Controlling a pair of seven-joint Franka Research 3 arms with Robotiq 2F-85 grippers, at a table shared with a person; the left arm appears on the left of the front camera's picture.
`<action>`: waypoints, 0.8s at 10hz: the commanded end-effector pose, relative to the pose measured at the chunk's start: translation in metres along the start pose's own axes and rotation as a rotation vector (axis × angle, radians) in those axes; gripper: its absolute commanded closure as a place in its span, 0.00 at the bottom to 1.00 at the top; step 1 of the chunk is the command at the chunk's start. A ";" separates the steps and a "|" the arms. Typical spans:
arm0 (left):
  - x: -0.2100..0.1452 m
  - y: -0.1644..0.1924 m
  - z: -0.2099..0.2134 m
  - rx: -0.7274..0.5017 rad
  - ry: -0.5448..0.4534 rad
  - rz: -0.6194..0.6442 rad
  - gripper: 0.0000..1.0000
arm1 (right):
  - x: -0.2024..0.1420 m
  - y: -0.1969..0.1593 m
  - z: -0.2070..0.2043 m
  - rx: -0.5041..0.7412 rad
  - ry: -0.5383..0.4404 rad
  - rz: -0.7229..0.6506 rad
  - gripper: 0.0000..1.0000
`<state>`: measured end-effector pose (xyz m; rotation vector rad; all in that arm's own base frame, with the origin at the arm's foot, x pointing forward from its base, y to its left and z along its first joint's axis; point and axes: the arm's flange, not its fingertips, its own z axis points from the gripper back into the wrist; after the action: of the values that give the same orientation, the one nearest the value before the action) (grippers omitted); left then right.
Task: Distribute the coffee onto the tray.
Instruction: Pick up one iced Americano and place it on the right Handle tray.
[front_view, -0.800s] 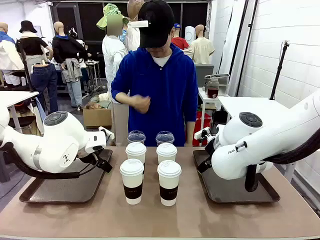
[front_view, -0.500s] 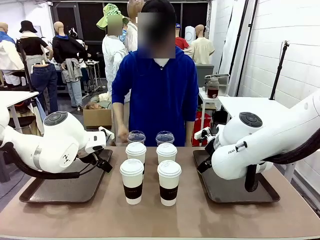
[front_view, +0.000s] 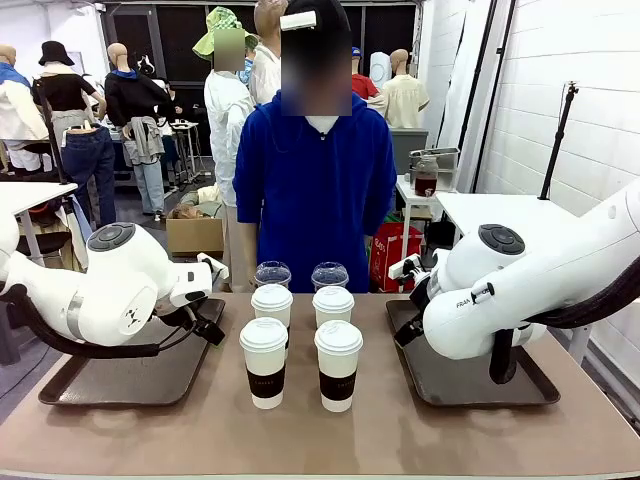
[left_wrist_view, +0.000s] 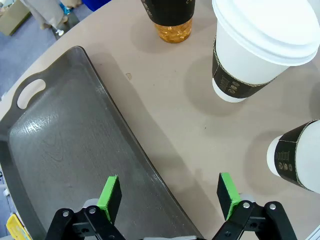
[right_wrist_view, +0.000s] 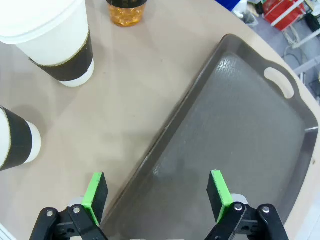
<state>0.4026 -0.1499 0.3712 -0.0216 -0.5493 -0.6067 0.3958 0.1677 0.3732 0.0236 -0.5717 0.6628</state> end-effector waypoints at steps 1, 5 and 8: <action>0.000 0.000 0.000 0.000 0.000 0.000 0.00 | 0.000 0.000 0.000 0.000 0.000 0.000 0.00; 0.000 0.000 0.000 0.000 0.000 0.000 0.00 | 0.000 0.000 0.000 0.000 0.000 0.000 0.00; 0.000 0.000 0.000 0.000 0.000 0.000 0.00 | 0.000 0.000 0.000 0.000 0.000 0.000 0.00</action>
<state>0.4026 -0.1499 0.3712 -0.0216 -0.5493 -0.6068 0.3958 0.1677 0.3732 0.0236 -0.5717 0.6627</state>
